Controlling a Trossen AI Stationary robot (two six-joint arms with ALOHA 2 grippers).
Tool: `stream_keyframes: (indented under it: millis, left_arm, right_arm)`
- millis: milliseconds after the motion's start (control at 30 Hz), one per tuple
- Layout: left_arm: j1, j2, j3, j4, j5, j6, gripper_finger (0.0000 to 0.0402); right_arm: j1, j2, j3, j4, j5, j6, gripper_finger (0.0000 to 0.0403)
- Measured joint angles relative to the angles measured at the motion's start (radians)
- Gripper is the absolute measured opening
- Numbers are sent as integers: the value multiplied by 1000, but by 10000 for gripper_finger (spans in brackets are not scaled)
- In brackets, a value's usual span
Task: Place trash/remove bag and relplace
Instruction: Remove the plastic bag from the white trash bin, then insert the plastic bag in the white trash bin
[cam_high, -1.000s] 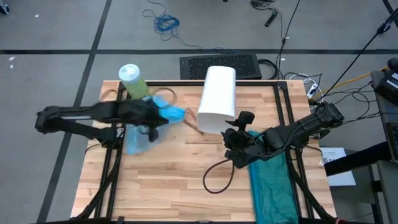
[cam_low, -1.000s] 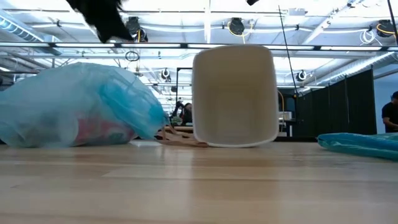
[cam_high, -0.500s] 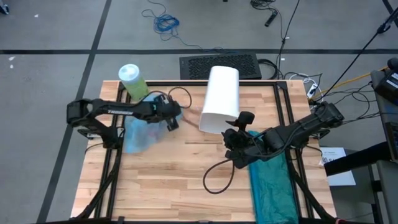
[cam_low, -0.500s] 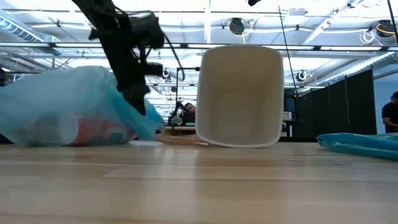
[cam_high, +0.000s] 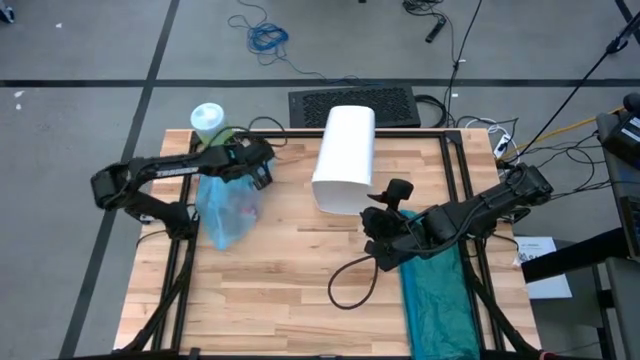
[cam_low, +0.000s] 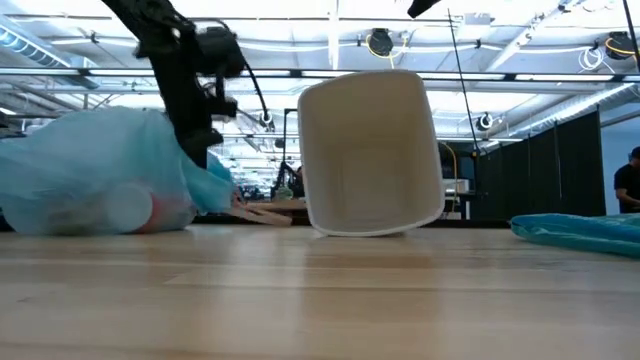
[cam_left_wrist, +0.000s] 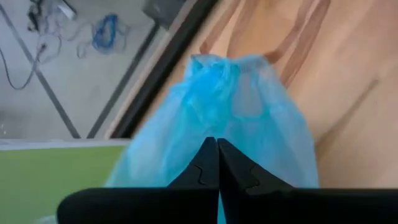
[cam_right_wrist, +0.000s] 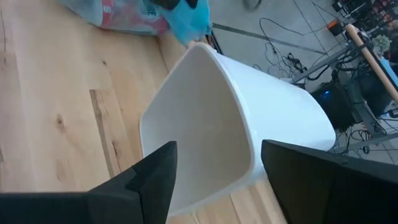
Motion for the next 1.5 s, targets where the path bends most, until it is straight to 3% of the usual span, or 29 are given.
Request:
stream_keyframes:
  millis: [300, 633, 867, 1067, 1200, 1367, 1500]
  left_arm:
    - [7, -254, 0, 12, 28, -30, 2]
    - [6, -491, 0, 115, 273, -31, 77]
    - [6, -562, 0, 256, 502, -58, 102]
    - [6, -569, 0, 276, 545, -76, 103]
    - [-1, -554, 0, 271, 548, -79, 103]
    - [-23, -545, 0, 271, 568, -53, 103]
    - [-27, -545, 0, 271, 568, -48, 103]
  right_arm:
    - [-23, 0, 0, 24, 2, -92, 226]
    - [-160, 15, -2, 33, -17, -227, 226]
    - [-235, 85, -8, 82, -100, -312, 226]
    - [-308, 170, -8, 80, 7, -331, 223]
    - [-367, 222, -7, 77, 27, -336, 171]
    - [-387, 236, 1, 58, 77, -453, 26]
    - [-387, 225, 115, -6, 30, -423, 9]
